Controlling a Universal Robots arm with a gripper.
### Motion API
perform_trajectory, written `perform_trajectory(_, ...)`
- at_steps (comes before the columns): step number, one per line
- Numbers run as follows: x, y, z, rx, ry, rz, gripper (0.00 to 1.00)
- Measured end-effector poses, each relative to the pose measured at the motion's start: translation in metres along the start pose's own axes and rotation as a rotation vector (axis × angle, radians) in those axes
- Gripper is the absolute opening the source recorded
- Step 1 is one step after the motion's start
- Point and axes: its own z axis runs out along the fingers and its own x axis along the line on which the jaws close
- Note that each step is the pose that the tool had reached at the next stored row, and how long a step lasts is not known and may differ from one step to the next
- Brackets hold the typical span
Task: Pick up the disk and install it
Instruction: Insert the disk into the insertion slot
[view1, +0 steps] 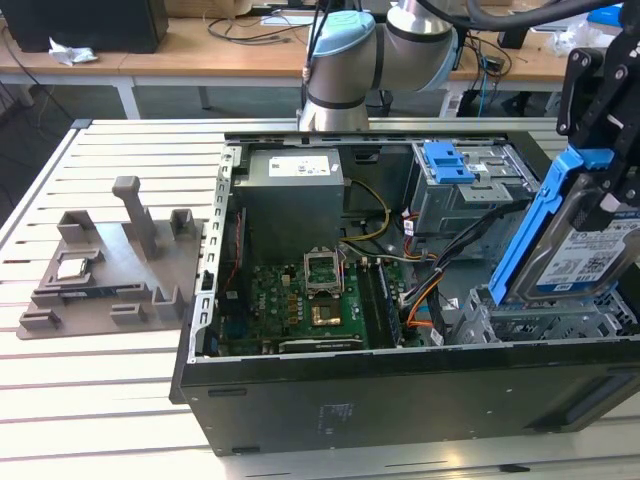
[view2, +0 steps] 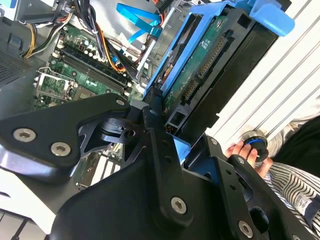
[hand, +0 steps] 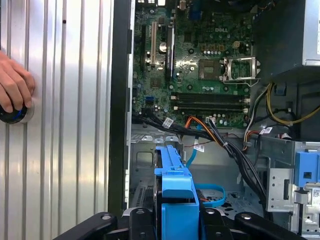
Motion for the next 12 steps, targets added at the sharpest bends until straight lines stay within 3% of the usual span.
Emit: perform_trajectory(12,-0.0068,0.0001,0.0115,-0.0001,0.0,0.008,0.37)
